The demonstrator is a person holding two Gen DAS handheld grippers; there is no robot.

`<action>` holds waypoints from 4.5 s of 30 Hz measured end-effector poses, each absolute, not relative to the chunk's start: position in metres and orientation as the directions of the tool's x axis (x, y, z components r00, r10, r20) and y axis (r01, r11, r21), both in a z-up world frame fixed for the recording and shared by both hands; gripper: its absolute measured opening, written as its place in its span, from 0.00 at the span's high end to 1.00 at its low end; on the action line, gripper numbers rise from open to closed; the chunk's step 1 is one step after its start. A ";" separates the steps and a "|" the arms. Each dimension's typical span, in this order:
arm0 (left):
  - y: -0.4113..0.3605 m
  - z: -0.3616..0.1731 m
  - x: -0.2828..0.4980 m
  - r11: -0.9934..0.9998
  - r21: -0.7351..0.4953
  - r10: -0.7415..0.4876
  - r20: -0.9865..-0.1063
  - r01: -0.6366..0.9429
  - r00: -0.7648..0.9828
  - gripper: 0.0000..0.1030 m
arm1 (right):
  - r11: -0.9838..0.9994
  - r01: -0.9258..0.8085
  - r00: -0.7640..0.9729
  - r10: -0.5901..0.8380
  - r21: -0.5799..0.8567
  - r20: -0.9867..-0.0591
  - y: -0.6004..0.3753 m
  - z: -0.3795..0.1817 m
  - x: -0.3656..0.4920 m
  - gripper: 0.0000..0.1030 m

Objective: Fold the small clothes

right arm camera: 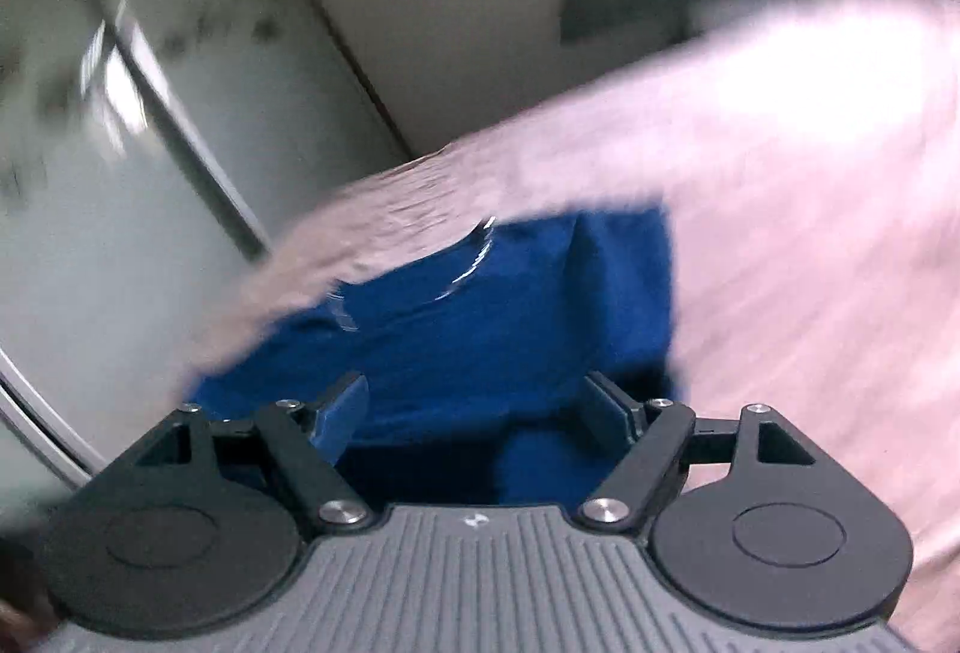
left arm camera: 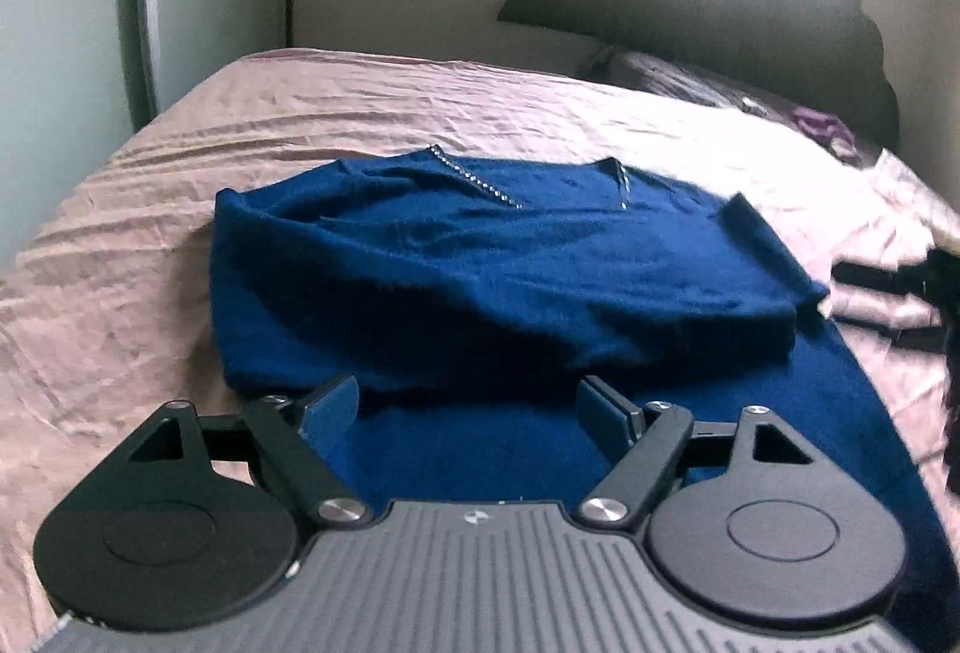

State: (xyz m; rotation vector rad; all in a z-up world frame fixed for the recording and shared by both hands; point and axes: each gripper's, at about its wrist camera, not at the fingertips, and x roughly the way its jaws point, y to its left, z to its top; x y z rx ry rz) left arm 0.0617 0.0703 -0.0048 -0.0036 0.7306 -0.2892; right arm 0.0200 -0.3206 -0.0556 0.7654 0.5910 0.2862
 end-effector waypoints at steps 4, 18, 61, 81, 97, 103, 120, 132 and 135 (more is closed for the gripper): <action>0.064 -0.008 0.069 0.961 -0.098 -0.255 -0.668 0.258 0.699 0.20 | 0.495 0.021 0.748 0.569 0.869 -0.342 -0.316 -0.095 0.028 0.25; 0.059 -0.019 0.070 0.959 -0.050 -0.236 -0.686 0.278 0.689 0.20 | 0.627 0.023 0.785 0.471 0.779 -0.402 -0.301 -0.090 0.045 0.93; 0.070 -0.026 0.068 0.964 -0.019 -0.210 -0.666 0.265 0.716 0.13 | 0.546 0.050 0.836 0.435 0.836 -0.334 -0.276 -0.092 0.046 0.93; 0.089 -0.024 0.089 0.991 -0.088 -0.135 -0.662 0.102 0.738 0.12 | 0.791 -0.319 0.910 0.409 0.522 -0.063 -0.272 0.088 0.087 0.93; 0.076 -0.012 0.112 0.991 -0.045 -0.125 -0.643 0.126 0.755 0.11 | 0.872 0.337 0.882 -0.159 0.356 -0.444 -0.343 -0.020 0.100 0.36; 0.058 -0.015 0.148 0.989 -0.060 -0.142 -0.629 0.134 0.764 0.09 | 0.901 -0.063 0.829 0.287 0.430 -0.479 -0.312 -0.027 0.130 0.37; 0.089 -0.047 0.170 0.997 0.058 0.069 -0.662 -0.041 0.746 0.03 | 0.947 0.102 0.792 0.109 0.306 -0.601 -0.355 -0.058 0.161 0.28; 0.087 -0.049 0.167 0.990 0.122 0.128 -0.630 -0.065 0.766 0.02 | 0.937 0.087 0.807 0.132 0.337 -0.576 -0.354 -0.046 0.157 0.93; 0.086 -0.044 0.162 0.989 0.131 0.131 -0.620 -0.062 0.774 0.04 | 0.958 0.272 0.761 -0.156 0.091 -0.630 -0.345 -0.053 0.159 0.93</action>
